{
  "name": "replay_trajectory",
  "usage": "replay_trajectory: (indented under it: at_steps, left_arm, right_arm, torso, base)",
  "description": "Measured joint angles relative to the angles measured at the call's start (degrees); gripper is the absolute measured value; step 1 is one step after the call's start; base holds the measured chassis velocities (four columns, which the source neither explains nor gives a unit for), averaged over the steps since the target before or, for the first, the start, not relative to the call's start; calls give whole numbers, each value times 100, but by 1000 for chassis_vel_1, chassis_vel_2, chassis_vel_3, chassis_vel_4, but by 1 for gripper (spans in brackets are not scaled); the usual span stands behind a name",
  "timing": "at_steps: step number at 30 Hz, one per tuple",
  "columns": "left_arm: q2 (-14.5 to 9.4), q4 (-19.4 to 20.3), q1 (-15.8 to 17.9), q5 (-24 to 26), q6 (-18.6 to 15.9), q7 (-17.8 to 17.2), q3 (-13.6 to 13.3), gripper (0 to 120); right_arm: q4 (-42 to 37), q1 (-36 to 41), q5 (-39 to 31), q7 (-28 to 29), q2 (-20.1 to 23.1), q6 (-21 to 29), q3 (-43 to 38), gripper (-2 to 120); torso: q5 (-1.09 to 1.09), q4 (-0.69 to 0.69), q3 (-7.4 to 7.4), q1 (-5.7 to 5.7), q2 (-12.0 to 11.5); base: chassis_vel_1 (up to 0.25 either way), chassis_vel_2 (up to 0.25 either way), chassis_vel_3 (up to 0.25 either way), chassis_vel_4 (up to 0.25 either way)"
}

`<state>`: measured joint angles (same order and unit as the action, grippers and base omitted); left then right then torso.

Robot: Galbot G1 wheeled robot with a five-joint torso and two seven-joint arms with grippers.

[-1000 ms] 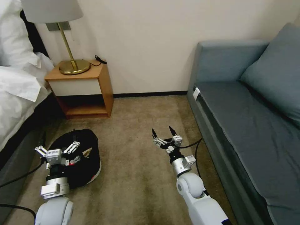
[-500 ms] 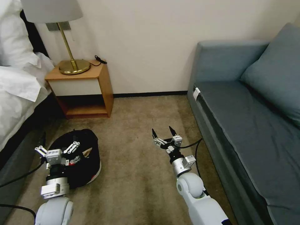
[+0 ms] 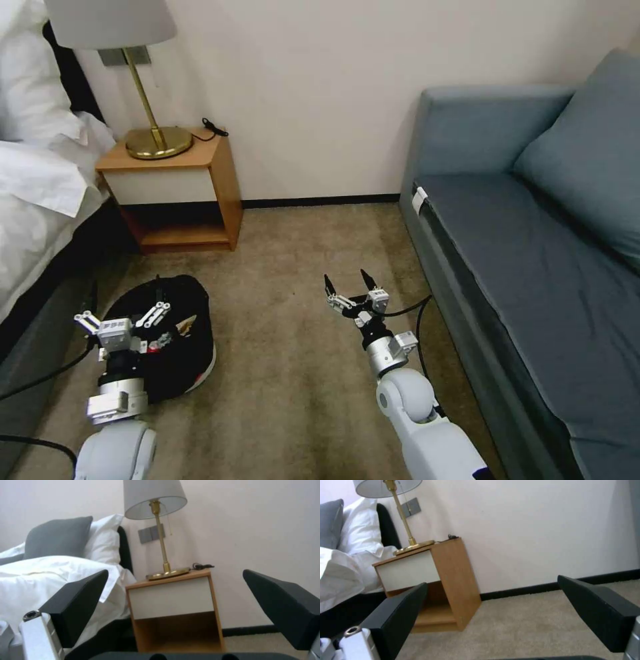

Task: Pick up the trash bin, then pick up the garbage on the floor and place it into the trash bin.

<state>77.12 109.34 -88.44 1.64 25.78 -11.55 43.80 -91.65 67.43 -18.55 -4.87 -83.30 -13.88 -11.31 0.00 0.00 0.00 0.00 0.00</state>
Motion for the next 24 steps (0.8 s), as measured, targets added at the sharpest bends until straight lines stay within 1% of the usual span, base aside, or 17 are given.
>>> replay_trajectory:
  at_steps: [24]
  left_arm:
    - [0,0,0,0,0,0,0,100]
  right_arm:
    - [0,0,0,0,0,0,0,100]
  torso:
    - [0,0,0,0,0]
  base:
    - [0,0,0,0]
